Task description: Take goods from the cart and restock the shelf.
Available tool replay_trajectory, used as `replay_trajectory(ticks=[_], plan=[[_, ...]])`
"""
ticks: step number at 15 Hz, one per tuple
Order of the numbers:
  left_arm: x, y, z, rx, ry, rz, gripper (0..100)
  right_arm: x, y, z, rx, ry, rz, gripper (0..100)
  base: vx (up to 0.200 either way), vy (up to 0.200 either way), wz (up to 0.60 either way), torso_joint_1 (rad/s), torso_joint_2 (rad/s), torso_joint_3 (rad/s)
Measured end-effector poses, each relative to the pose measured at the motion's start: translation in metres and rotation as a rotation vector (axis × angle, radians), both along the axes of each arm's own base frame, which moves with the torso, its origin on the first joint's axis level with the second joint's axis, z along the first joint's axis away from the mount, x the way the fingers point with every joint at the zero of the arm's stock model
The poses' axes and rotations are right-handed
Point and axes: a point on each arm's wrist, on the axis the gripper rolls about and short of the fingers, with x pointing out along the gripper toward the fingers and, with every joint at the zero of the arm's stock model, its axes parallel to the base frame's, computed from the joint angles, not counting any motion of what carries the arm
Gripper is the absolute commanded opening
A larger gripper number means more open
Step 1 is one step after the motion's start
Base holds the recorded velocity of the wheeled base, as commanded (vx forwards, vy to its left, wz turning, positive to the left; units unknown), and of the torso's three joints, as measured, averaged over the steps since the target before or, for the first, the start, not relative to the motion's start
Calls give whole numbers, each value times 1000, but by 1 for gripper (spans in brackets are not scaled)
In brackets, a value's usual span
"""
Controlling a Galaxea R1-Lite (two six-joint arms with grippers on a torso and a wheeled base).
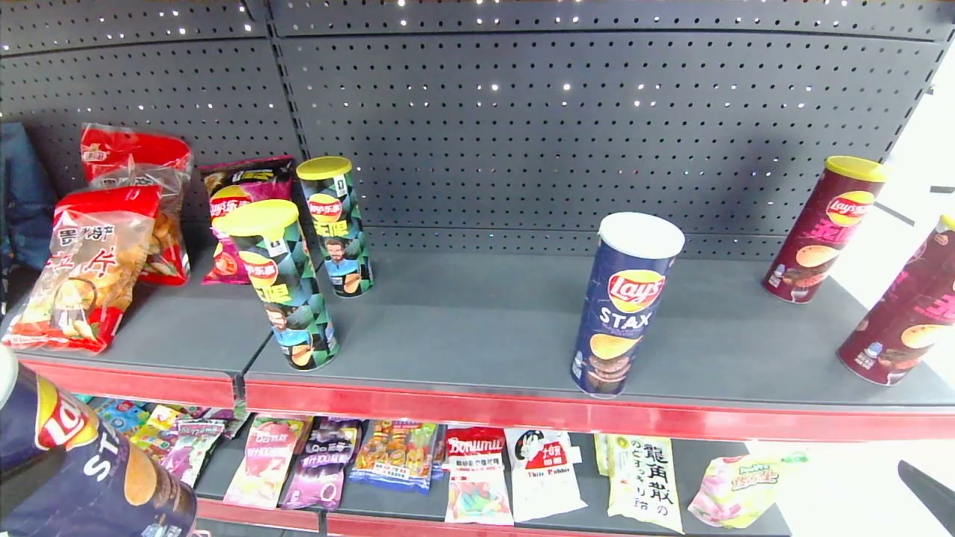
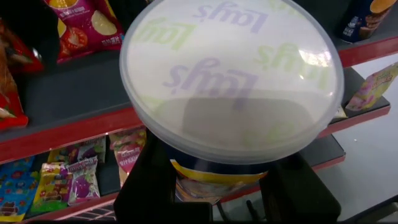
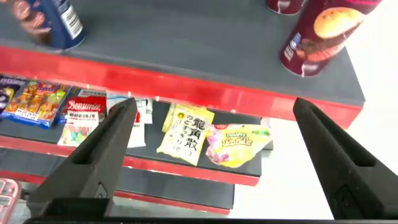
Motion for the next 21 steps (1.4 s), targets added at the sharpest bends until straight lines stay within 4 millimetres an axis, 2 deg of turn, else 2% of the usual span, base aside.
replay_trajectory(ticks=[2, 4, 7, 13, 16, 21], plan=[[-1, 0, 0, -2, -7, 2, 0, -14, 2, -5, -17, -32, -4, 100, 0, 0, 0, 0, 0, 0], [-3, 0, 0, -3, -17, 2, 0, -19, 3, -2, -39, -72, -5, 100, 0, 0, 0, 0, 0, 0], [-6, 0, 0, -4, -26, 2, 0, -22, 3, -2, -50, -90, -7, 100, 0, 0, 0, 0, 0, 0], [-7, 0, 0, -3, -33, 1, 0, -23, 4, -8, -63, -77, -4, 100, 0, 0, -600, 6, 4, 1], [-7, 0, 1, -3, -36, 1, 0, -23, 4, -10, -64, -74, -1, 100, 0, 0, 0, 0, 0, 0], [-4, 0, 3, -5, -30, -12, 0, -29, 5, -32, -78, -49, 6, 100, 0, 0, 0, 0, 0, 0]])
